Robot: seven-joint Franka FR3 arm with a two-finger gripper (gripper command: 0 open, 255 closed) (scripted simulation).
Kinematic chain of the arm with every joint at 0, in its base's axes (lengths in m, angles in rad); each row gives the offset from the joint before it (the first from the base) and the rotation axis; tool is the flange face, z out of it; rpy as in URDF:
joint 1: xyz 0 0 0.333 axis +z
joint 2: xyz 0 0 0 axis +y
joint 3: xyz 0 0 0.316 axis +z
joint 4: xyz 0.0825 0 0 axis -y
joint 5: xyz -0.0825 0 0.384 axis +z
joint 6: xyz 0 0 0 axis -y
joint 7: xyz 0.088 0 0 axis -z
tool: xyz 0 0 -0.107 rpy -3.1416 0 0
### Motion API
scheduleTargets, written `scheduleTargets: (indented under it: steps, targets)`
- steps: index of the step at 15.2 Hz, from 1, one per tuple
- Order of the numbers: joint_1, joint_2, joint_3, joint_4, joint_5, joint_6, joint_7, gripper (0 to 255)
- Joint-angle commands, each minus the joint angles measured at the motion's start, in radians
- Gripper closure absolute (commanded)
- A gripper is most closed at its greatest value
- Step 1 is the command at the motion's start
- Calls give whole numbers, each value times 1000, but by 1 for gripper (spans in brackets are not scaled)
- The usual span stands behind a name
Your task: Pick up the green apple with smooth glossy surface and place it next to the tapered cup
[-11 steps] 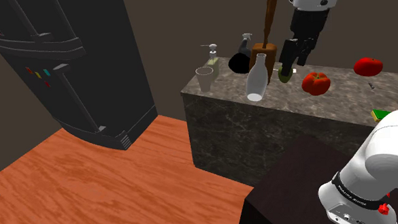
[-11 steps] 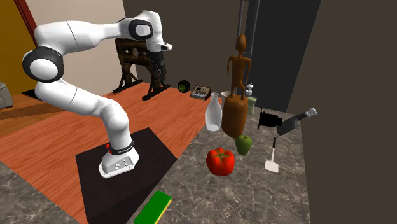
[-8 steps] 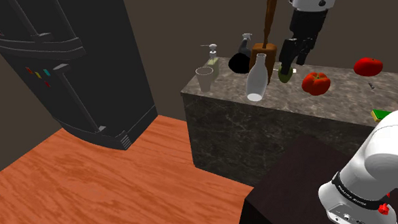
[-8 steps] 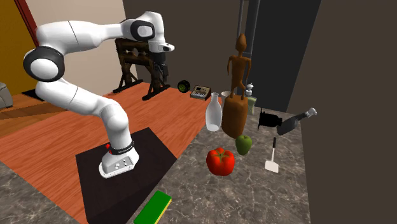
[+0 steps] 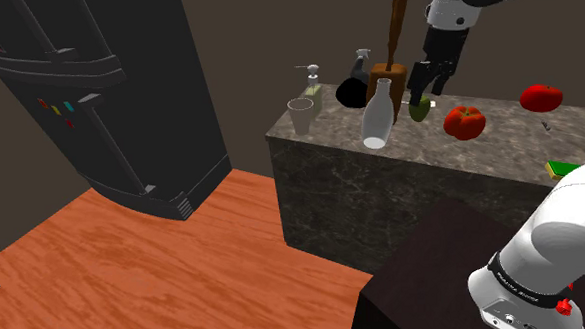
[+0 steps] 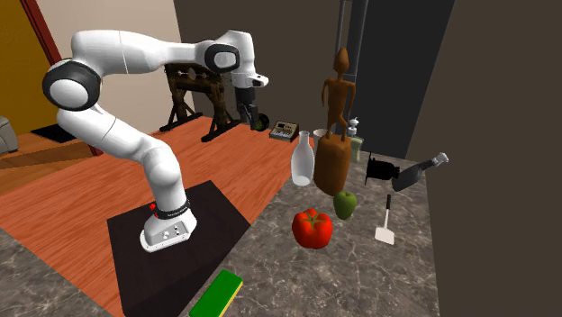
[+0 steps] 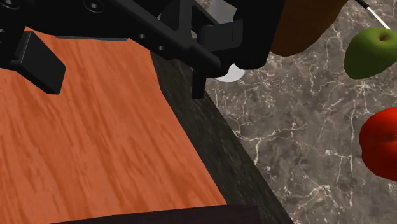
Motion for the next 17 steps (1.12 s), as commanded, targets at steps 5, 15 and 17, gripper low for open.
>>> scheduleTargets:
  steps: [5,15,17]
  targets:
    - [-42,133,-111,23,-31,130,-87,0]
    - [-81,413,-289,147,14,305,-248,0]
    - [-87,478,-322,184,43,331,-288,0]
